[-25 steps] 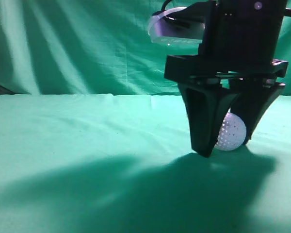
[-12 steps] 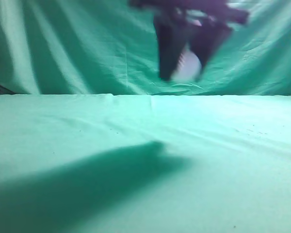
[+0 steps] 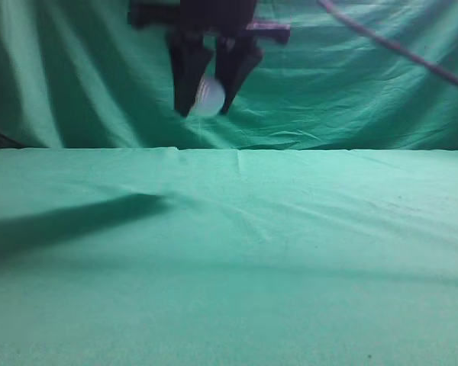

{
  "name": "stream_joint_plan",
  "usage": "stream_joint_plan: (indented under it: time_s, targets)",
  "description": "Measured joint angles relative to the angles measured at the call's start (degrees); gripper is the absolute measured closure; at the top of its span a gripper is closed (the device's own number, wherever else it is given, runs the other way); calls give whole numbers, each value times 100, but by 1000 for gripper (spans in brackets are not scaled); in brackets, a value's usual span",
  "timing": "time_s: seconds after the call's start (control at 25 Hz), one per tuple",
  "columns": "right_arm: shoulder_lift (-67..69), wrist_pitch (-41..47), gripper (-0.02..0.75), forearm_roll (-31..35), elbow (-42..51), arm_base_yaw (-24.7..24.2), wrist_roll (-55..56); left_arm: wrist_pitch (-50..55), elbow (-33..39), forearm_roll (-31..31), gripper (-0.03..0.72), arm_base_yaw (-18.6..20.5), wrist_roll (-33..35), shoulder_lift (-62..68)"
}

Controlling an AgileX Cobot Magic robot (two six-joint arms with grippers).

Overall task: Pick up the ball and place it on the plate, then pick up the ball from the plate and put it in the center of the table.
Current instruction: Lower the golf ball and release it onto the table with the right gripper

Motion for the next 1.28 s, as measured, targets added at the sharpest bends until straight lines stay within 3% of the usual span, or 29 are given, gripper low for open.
stream_joint_plan:
  time_s: [0.28,0.64,0.84,1.0,1.24,1.28]
  targets:
    - [979,2,420,82,-678,0,-13,0,0,-10,688,0,0,0]
    - [1311,-72,420,100,-728,0,-26,0,0,-10,688,0,0,0]
    - [1311,64,156,100,-855,0,-26,0,0,-10,688,0,0,0]
    - [1049,788,148,106,-1452,0,-26,0,0,-10,688,0,0,0]
    - [64,1898,602,106,-2284,0,-3,0,0,-10,688,0,0,0]
    - [-102,1955,650,106,-2329,0,-3,0,0,-22,688,0,0,0]
